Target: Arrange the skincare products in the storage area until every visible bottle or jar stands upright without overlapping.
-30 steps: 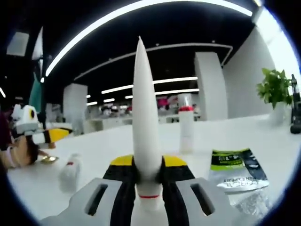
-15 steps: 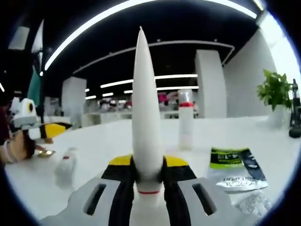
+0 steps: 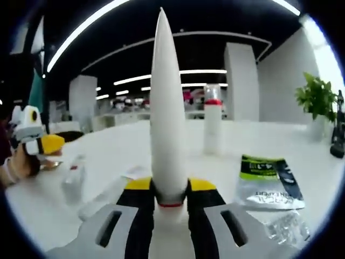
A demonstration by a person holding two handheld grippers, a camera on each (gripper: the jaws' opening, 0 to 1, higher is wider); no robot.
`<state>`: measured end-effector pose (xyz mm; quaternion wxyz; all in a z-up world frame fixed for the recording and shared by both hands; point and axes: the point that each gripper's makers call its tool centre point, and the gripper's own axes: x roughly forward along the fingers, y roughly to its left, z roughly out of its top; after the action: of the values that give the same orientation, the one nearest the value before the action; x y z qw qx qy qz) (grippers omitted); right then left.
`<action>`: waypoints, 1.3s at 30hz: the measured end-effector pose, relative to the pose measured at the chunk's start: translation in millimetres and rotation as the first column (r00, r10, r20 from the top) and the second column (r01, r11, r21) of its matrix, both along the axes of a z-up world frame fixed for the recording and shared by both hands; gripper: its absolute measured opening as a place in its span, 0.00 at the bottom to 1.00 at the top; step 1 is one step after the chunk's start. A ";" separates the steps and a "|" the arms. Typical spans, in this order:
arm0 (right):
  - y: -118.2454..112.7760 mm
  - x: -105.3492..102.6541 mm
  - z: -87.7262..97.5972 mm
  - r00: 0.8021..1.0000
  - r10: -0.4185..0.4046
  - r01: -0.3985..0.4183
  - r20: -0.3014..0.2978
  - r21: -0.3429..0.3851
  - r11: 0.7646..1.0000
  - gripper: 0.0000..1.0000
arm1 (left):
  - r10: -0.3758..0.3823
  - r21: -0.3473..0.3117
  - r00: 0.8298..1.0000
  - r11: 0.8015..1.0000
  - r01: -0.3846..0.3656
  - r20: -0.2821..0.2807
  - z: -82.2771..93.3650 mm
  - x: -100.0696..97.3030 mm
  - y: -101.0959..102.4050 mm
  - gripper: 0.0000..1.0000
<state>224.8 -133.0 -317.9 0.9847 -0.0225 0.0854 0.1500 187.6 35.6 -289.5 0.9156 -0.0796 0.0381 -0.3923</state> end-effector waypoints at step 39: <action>44.9 -43.2 44.2 0.589 0.803 -0.808 0.090 0.105 0.580 0.71 | -0.273 -0.023 0.962 0.962 0.273 -0.009 18.3 -3.8 10.9 1.00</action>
<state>181.6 -88.1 -273.7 0.8101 0.0052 0.0398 0.5849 183.8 46.4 -271.2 0.8516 -0.0856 0.0500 -0.5148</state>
